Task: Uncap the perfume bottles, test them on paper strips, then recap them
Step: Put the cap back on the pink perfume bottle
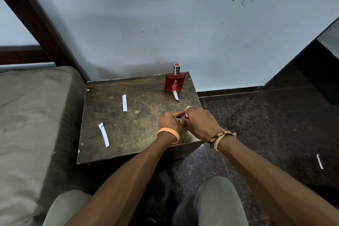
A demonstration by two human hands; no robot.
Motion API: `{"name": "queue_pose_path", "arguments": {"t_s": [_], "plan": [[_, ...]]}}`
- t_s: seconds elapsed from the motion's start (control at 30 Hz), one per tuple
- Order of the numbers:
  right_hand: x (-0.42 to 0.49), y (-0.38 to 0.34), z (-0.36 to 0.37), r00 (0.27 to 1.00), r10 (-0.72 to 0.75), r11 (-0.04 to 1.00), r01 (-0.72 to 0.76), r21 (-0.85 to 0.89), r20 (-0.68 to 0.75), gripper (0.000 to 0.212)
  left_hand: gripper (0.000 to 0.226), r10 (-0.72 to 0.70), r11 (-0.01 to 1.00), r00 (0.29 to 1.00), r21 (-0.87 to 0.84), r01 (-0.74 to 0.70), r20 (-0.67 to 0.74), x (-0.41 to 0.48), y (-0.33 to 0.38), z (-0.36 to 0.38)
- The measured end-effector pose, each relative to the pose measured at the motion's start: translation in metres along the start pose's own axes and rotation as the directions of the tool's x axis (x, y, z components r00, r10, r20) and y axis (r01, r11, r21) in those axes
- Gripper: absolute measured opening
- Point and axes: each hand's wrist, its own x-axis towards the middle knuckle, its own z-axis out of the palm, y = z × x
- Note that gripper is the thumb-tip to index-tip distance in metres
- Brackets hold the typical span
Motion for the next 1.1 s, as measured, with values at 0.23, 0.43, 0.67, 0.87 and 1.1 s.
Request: {"name": "queue_pose_path", "arguments": {"t_s": [0.23,0.43,0.67,0.87,1.1], "plan": [[0.0,0.0,0.004,0.999,0.023,0.998,-0.025,-0.062,-0.026,0.022,0.023,0.007,1.0,1.0,-0.003,-0.007,0.019,0.001,-0.001,0.001],[-0.001,0.003,0.004,0.999,-0.016,0.993,0.011,-0.115,-0.036,0.019,0.027,0.011,1.0,1.0,-0.019,-0.011,0.009,0.001,0.0,0.0],[-0.002,0.002,-0.001,1.0,0.023,0.998,-0.022,-0.062,0.008,0.024,0.027,-0.001,1.0,1.0,-0.012,0.001,0.002,0.001,0.0,0.0],[-0.001,-0.002,-0.001,1.0,-0.014,0.988,0.015,-0.155,0.008,0.023,0.033,-0.014,0.999,1.0,-0.035,0.015,0.028,0.002,-0.002,0.0],[-0.001,0.003,-0.005,1.0,-0.008,0.977,0.008,-0.215,-0.001,0.032,0.028,0.003,1.0,1.0,-0.019,-0.003,0.017,0.004,-0.004,0.003]]}}
